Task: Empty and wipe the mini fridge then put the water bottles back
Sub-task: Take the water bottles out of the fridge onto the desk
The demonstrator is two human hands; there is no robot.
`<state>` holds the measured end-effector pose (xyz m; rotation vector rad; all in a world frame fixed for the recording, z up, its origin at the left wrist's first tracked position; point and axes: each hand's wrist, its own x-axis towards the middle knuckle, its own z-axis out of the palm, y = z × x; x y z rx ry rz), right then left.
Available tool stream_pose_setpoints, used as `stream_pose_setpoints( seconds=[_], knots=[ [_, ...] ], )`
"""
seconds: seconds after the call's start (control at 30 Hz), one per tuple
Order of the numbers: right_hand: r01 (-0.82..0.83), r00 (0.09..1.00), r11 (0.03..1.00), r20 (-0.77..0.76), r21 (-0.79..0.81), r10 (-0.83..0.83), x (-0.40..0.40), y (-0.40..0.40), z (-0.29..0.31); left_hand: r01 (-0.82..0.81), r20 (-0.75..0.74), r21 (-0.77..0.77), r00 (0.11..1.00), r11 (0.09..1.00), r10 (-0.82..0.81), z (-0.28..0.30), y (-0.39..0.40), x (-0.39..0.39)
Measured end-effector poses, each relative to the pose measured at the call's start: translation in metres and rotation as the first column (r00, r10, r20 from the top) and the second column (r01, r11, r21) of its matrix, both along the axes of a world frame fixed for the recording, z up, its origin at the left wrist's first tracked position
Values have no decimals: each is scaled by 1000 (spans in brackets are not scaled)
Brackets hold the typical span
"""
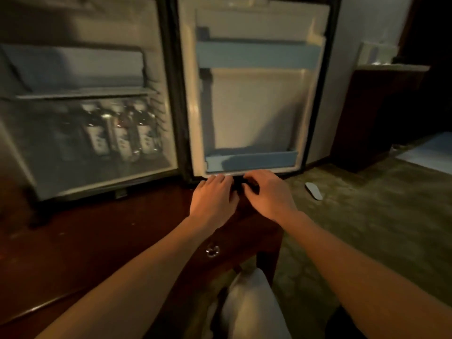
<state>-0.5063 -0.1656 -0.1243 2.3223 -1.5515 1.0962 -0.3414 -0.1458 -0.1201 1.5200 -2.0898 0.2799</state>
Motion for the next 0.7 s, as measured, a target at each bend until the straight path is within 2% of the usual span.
stream_pose_setpoints(
  seconds=[0.23,0.43,0.53,0.7],
  knots=[
    [-179,983,983,46,33,177,114,-8,38,-226,11,-22,974,974,227,30,17,118],
    [-323,946,940,50,109,320,203,-29,57,-394,-35,53,917,917,397,44,22,206],
    [-352,936,923,69,157,345,243,-46,60,-449,-39,75,891,890,453,45,20,241],
    [-363,931,871,166,331,325,296,-78,58,-489,-101,149,857,860,505,48,2,282]
  ],
)
